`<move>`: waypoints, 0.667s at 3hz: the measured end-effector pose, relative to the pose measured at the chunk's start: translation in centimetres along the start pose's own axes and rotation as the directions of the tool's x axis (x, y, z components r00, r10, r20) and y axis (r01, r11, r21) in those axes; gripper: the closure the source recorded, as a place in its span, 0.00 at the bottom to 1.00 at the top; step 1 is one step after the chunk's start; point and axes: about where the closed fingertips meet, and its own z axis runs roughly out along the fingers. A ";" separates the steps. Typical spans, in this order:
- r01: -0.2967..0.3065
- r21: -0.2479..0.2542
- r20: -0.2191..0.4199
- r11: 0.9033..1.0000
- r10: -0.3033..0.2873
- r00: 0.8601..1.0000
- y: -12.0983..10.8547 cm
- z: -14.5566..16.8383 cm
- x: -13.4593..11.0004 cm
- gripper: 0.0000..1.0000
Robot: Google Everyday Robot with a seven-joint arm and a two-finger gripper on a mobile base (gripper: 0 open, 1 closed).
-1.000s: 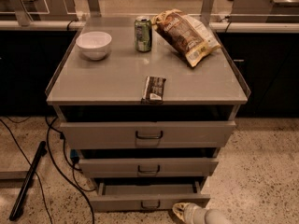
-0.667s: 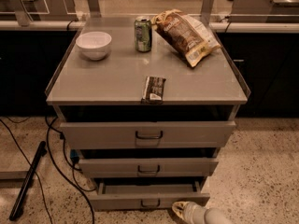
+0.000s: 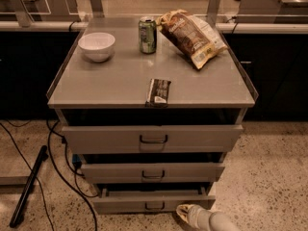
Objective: Close bottom drawer
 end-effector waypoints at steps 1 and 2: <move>0.007 0.016 0.005 1.000 -0.008 1.000 -0.8 0.5 0.2 1.00; 0.021 0.033 0.011 0.999 -0.022 1.000 -2.0 1.2 0.1 1.00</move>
Offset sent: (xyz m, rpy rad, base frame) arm 0.0417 -0.0058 0.0028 -0.0072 -0.0725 -0.0071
